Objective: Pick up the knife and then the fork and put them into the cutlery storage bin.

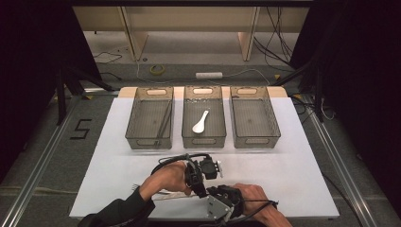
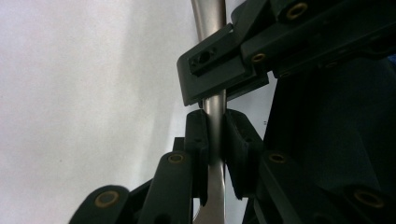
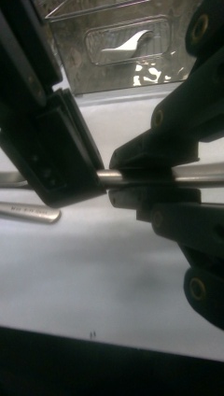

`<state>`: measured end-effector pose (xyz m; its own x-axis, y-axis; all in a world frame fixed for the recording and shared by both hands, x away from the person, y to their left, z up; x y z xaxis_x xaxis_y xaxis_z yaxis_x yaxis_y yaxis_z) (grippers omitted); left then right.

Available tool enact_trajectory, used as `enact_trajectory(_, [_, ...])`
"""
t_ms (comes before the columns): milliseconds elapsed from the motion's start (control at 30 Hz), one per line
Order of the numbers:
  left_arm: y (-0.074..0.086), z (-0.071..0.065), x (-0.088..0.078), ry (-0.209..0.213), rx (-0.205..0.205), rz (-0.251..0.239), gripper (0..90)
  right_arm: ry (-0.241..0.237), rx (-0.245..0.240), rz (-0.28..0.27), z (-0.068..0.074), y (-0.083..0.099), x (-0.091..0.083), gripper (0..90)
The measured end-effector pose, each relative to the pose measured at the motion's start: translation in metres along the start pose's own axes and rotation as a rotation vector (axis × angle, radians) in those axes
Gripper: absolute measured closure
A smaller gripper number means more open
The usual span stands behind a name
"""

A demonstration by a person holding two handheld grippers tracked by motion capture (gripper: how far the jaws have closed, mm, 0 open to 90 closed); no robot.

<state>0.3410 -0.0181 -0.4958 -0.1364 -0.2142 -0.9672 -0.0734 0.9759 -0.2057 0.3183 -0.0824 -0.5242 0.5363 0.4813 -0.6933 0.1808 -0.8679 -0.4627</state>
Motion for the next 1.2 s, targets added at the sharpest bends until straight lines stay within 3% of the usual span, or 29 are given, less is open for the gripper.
enact_trajectory(333, [-0.002, -0.002, -0.003, 0.022, 0.004, -0.045, 79.5, -0.038, -0.006, 0.000, 0.000, 0.001, -0.006, 84.6])
enact_trajectory(467, [-0.003, -0.002, -0.006, 0.035, 0.000, -0.078, 78.5, -0.050, 0.015, -0.006, -0.004, 0.002, -0.009, 84.8])
enact_trajectory(600, [-0.003, 0.001, -0.011, 0.012, -0.013, -0.100, 76.4, -0.047, 0.037, 0.009, -0.006, 0.004, -0.011, 84.9])
enact_trajectory(633, [-0.002, 0.002, -0.013, 0.007, -0.019, -0.106, 70.0, -0.050, 0.057, 0.025, -0.007, 0.008, -0.011, 84.9])
enact_trajectory(667, [-0.002, 0.003, -0.016, -0.001, -0.022, -0.115, 69.7, -0.038, 0.027, 0.021, -0.010, 0.009, -0.010, 84.9])
enact_trajectory(700, [-0.001, 0.004, -0.018, -0.004, -0.026, -0.127, 69.7, -0.038, 0.027, 0.021, -0.010, 0.009, -0.010, 84.9])
enact_trajectory(733, [0.000, 0.005, -0.021, -0.010, -0.030, -0.139, 68.4, -0.038, 0.110, 0.020, -0.009, 0.011, -0.011, 85.0])
enact_trajectory(800, [0.002, 0.009, -0.027, -0.038, -0.035, -0.164, 60.3, -0.021, 0.128, 0.025, -0.014, 0.015, -0.011, 85.0])
enact_trajectory(833, [0.004, 0.013, -0.035, -0.075, -0.052, -0.206, 59.2, -0.013, 0.131, 0.026, -0.018, 0.017, -0.011, 85.0])
enact_trajectory(900, [0.006, 0.015, -0.040, -0.090, -0.063, -0.223, 53.7, -0.003, 0.170, 0.033, -0.023, 0.022, -0.013, 84.9])
enact_trajectory(933, [0.010, 0.021, -0.051, -0.140, -0.088, -0.267, 47.8, 0.002, 0.193, 0.037, -0.026, 0.024, -0.013, 84.9])
enact_trajectory(1033, [0.015, 0.027, -0.060, -0.175, -0.122, -0.307, 41.9, 0.014, 0.227, 0.045, -0.032, 0.030, -0.014, 84.9])
enact_trajectory(1100, [0.022, 0.032, -0.071, -0.220, -0.146, -0.355, 36.3, 0.023, 0.271, 0.049, -0.039, 0.036, -0.015, 84.9])
enact_trajectory(1167, [0.027, 0.036, -0.080, -0.261, -0.170, -0.408, 30.9, 0.045, 0.363, 0.052, -0.051, 0.047, -0.017, 84.9])
enact_trajectory(1200, [0.028, 0.037, -0.083, -0.272, -0.176, -0.433, 30.1, 0.053, 0.375, 0.055, -0.055, 0.050, -0.018, 84.9])
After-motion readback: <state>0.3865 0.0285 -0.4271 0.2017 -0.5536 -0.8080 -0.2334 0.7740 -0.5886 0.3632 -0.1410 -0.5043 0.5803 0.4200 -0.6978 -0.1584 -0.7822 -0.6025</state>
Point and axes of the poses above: each handheld gripper's, and its own axes: x roughly forward along the jaws, y roughly out of its underside, z roughly to its left, the point moved 8 cm from there along x, roughly forward along the jaws, and after that the axes turned 9 degrees about x, right-handed, at the moved point
